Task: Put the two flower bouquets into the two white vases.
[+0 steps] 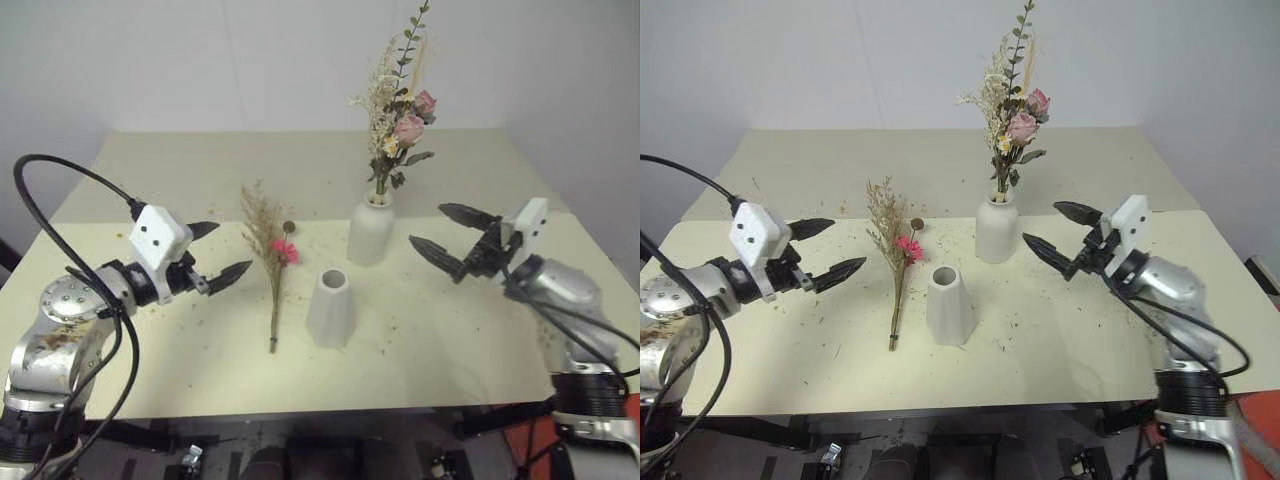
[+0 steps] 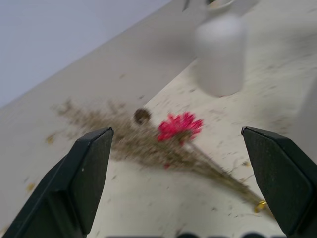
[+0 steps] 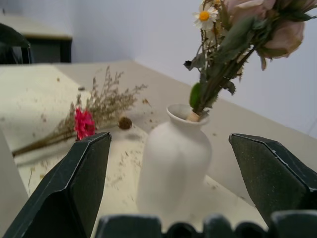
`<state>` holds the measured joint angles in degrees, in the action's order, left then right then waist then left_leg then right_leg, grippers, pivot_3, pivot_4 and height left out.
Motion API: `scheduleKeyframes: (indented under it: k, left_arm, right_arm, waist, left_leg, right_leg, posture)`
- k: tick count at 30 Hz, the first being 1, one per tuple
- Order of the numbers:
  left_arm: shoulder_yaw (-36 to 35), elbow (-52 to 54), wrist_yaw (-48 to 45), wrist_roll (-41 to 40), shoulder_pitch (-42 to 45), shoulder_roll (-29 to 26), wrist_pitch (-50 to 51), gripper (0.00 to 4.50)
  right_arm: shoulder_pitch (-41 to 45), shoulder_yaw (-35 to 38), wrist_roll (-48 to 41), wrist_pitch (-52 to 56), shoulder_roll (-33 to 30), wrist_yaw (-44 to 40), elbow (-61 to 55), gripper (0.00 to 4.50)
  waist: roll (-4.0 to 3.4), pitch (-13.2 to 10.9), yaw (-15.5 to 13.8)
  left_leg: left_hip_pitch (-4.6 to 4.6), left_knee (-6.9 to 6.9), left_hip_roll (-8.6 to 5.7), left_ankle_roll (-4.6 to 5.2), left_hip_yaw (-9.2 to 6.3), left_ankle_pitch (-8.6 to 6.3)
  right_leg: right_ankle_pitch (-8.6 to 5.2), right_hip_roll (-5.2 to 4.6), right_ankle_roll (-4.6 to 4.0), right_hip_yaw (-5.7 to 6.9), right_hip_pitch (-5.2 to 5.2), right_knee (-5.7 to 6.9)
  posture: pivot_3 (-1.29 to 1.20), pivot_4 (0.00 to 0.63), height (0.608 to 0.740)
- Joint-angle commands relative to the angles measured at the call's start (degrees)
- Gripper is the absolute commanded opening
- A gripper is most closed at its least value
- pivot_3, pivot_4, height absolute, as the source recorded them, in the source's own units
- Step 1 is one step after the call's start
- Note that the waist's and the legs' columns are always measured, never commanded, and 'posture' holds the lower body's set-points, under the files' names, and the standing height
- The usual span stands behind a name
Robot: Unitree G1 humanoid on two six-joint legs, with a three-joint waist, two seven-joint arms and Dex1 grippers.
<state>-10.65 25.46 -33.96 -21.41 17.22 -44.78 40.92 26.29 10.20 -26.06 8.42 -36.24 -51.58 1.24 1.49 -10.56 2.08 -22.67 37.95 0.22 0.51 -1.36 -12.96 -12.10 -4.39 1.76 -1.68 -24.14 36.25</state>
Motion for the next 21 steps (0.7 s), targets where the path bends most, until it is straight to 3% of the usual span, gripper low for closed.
scheduleKeyframes:
  k: [1,4,7,12,21]
  left_arm:
    - [0.72,5.67,9.57,0.19,4.18,2.33,17.39,4.5]
    - [0.49,4.48,13.25,-2.56,11.13,7.96,36.55,4.5]
    - [3.56,2.58,12.98,-4.56,16.21,10.4,49.28,4.5]
    - [6.58,-2.58,15.55,-11.64,19.44,12.15,51.58,4.5]
    - [10.25,-17.0,21.24,-16.66,26.56,16.27,51.58,4.5]
  right_arm:
    - [1.58,2.33,-1.68,2.32,-3.4,-0.94,-3.92,4.47]
    - [1.91,2.14,-1.43,2.01,-6.76,-4.13,-5.23,4.47]
    - [1.75,2.42,-4.16,2.78,-11.26,-11.35,-7.51,4.47]
    - [1.45,1.7,-5.65,3.14,-16.95,-18.48,-10.56,4.47]
    - [-1.55,3.12,-3.36,3.19,-16.35,-13.52,-13.15,4.47]
  waist:
    - [0.01,0.0,-0.01]
    - [0.04,-0.01,-0.12]
    - [0.05,-0.01,-0.24]
    - [0.07,-0.02,-0.02]
    - [0.09,-0.02,-0.86]
  left_leg:
    - [0.01,0.0,-0.01,0.0,0.0,0.0]
    - [0.01,0.0,-0.04,0.0,0.0,0.0]
    - [-0.04,0.01,-0.06,0.0,-0.02,0.0]
    - [-0.06,0.01,-0.08,-0.01,-0.02,-0.01]
    - [-0.01,0.01,-0.13,-0.01,-0.01,0.0]
  right_leg:
    - [0.0,0.0,0.02,-0.01,0.0,0.0]
    - [0.0,0.0,0.04,-0.01,0.01,0.0]
    - [-0.01,0.01,0.08,0.0,0.0,-0.04]
    - [-0.01,-0.02,0.08,-0.04,-0.04,-0.05]
    - [0.0,-0.03,0.07,-0.11,-0.02,-0.03]
  posture:
    - [0.0,0.15,0.74]
    - [0.0,0.15,0.74]
    - [0.0,0.15,0.74]
    - [0.0,0.15,0.74]
    - [0.0,0.15,0.74]
